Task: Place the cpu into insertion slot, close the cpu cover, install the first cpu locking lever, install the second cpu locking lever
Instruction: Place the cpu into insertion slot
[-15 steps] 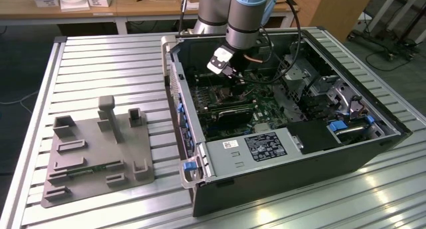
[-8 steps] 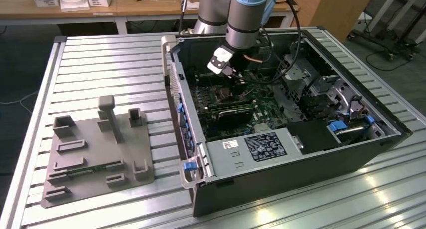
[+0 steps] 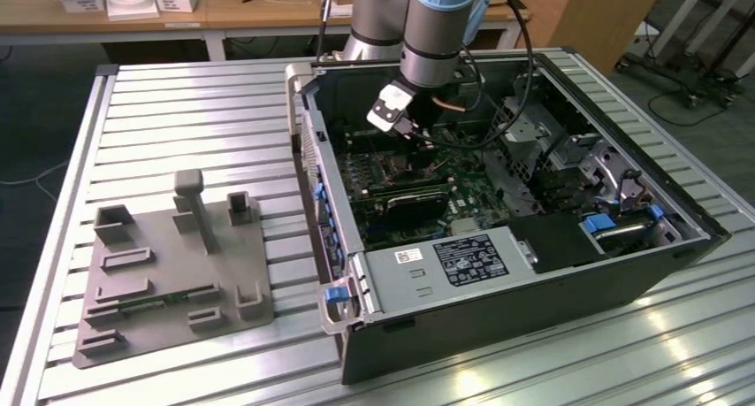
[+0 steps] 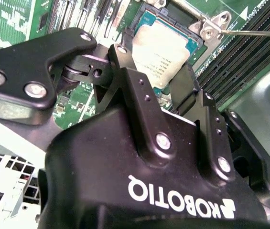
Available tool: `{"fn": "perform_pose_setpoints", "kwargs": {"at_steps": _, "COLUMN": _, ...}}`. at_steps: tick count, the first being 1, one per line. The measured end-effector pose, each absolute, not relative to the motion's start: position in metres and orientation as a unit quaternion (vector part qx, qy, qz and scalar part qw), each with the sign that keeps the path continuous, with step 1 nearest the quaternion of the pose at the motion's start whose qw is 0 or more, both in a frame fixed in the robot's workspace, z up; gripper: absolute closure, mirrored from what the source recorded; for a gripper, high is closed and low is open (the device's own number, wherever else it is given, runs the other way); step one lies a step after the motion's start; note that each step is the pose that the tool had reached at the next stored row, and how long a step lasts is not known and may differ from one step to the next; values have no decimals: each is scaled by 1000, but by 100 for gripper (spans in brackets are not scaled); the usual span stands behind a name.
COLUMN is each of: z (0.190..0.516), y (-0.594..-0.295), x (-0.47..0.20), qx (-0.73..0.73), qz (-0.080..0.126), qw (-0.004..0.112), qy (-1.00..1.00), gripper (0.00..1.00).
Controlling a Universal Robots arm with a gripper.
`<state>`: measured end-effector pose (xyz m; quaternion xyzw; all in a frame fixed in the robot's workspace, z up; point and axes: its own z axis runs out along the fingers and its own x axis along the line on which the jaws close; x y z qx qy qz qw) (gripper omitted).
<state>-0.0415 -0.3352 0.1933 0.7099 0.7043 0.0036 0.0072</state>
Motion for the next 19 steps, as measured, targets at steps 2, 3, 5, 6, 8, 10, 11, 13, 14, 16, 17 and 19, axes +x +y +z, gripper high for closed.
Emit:
{"fn": "perform_pose_setpoints", "kwargs": {"at_steps": 2, "z": 193, "y": -335, "x": -42, "qx": 710, "qz": 4, "qw": 7, "qy": 704, "gripper": 46}}
{"fn": "perform_pose_setpoints", "kwargs": {"at_steps": 3, "z": 193, "y": -335, "x": -42, "qx": 710, "qz": 4, "qw": 7, "qy": 704, "gripper": 46}}
{"fn": "perform_pose_setpoints", "kwargs": {"at_steps": 5, "z": 193, "y": -335, "x": -42, "qx": 710, "qz": 4, "qw": 7, "qy": 704, "gripper": 45}}
{"fn": "perform_pose_setpoints", "kwargs": {"at_steps": 6, "z": 193, "y": -335, "x": -42, "qx": 710, "qz": 4, "qw": 7, "qy": 704, "gripper": 45}}
{"fn": "perform_pose_setpoints", "kwargs": {"at_steps": 8, "z": 193, "y": -335, "x": -42, "qx": 710, "qz": 4, "qw": 7, "qy": 704, "gripper": 38}}
{"fn": "perform_pose_setpoints", "kwargs": {"at_steps": 10, "z": 193, "y": -335, "x": -42, "qx": 710, "qz": 4, "qw": 7, "qy": 704, "gripper": 38}}
{"fn": "perform_pose_setpoints", "kwargs": {"at_steps": 11, "z": 193, "y": -335, "x": -42, "qx": 710, "qz": 4, "qw": 7, "qy": 704, "gripper": 38}}
{"fn": "perform_pose_setpoints", "kwargs": {"at_steps": 13, "z": 193, "y": -335, "x": -42, "qx": 710, "qz": 4, "qw": 7, "qy": 704, "gripper": 38}}
{"fn": "perform_pose_setpoints", "kwargs": {"at_steps": 14, "z": 193, "y": -335, "x": -42, "qx": 710, "qz": 4, "qw": 7, "qy": 704, "gripper": 38}}
{"fn": "perform_pose_setpoints", "kwargs": {"at_steps": 16, "z": 193, "y": -335, "x": -42, "qx": 710, "qz": 4, "qw": 7, "qy": 704, "gripper": 38}}
{"fn": "perform_pose_setpoints", "kwargs": {"at_steps": 17, "z": 193, "y": -335, "x": -42, "qx": 710, "qz": 4, "qw": 7, "qy": 704, "gripper": 38}}
{"fn": "perform_pose_setpoints", "kwargs": {"at_steps": 19, "z": 193, "y": -335, "x": -42, "qx": 710, "qz": 4, "qw": 7, "qy": 704, "gripper": 38}}
